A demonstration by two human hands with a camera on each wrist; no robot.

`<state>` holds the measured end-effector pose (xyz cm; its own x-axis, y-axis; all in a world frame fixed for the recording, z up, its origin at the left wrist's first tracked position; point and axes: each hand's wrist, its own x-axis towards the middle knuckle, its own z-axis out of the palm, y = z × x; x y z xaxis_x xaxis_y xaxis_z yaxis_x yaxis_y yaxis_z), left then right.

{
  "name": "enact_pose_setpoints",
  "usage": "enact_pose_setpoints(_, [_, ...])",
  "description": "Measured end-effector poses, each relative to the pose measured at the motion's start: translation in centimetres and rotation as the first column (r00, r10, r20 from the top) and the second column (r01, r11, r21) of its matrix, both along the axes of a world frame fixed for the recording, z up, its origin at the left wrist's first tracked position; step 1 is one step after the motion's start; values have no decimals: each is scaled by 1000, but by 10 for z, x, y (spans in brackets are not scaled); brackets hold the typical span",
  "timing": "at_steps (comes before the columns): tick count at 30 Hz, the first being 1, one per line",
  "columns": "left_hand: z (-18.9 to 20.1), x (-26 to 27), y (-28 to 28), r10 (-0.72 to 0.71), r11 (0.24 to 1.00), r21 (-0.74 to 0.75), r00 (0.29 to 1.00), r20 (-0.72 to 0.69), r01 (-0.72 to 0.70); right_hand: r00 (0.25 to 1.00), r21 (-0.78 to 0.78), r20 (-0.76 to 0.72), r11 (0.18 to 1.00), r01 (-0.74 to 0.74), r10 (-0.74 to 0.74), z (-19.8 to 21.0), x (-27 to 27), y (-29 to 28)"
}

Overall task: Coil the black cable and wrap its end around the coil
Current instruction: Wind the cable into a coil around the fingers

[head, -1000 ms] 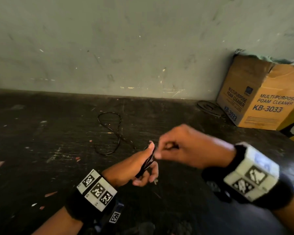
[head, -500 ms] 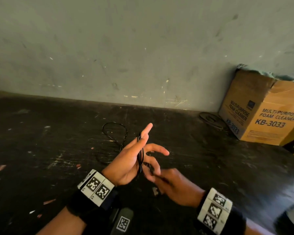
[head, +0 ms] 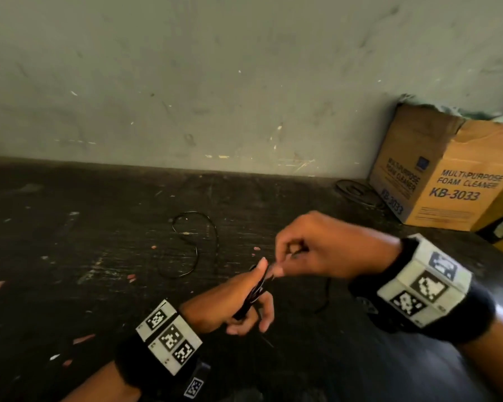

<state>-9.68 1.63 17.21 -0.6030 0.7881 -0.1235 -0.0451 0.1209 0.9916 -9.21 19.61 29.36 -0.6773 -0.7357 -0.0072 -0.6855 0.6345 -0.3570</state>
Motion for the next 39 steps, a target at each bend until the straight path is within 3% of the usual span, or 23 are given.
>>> enact_pose_setpoints(4, [8, 6, -7, -161, 971, 195, 983, 88, 141, 990, -115, -111, 991, 70, -82, 10, -25, 21])
enact_pose_setpoints(8, [23, 7, -11, -239, 881, 454, 952, 189, 131, 967, -280, -134, 944, 173, -217, -37, -33, 24])
enact_pose_setpoints(11, [31, 2, -7, -69, 830, 553, 970, 231, -73, 972, -324, -28, 922, 211, -232, -85, -19, 10])
enact_pose_setpoints(15, [34, -13, 0, 221, 772, 537, 935, 276, -341, 955, -86, 232, 974, 209, -185, -106, 10, -11])
enact_pose_setpoints(19, [25, -25, 5, 350, 779, 474, 912, 216, -411, 937, -111, 335, 983, 146, -102, -87, 26, -18])
enact_pose_setpoints(22, [11, -24, 12, 417, 841, 337, 904, 99, -424, 961, -61, 276, 997, 51, -33, -67, 29, -17])
enact_pose_setpoints(25, [-2, -17, 15, 321, 946, 88, 940, -114, -312, 986, -30, 165, 1000, 5, 0, -36, 25, -9])
enact_pose_setpoints(28, [-2, -5, 17, 100, 994, -38, 995, -26, -101, 998, -20, 50, 999, 30, -29, -4, 11, 7])
enact_pose_setpoints(30, [1, 1, 16, -17, 1000, 14, 998, 60, 17, 997, -21, -38, 998, 62, -62, 12, -1, 20])
enact_pose_setpoints(33, [9, 5, 13, -117, 985, 134, 991, 71, 107, 983, -77, -160, 994, 83, -94, 17, -22, 36])
enact_pose_setpoints(37, [26, 4, 13, -73, 949, 311, 993, 91, 42, 974, -175, -179, 979, 109, -140, -19, -35, 46])
enact_pose_setpoints(39, [35, 1, 13, -46, 891, 454, 988, 145, -25, 973, -222, -136, 963, 155, -189, -47, -32, 44])
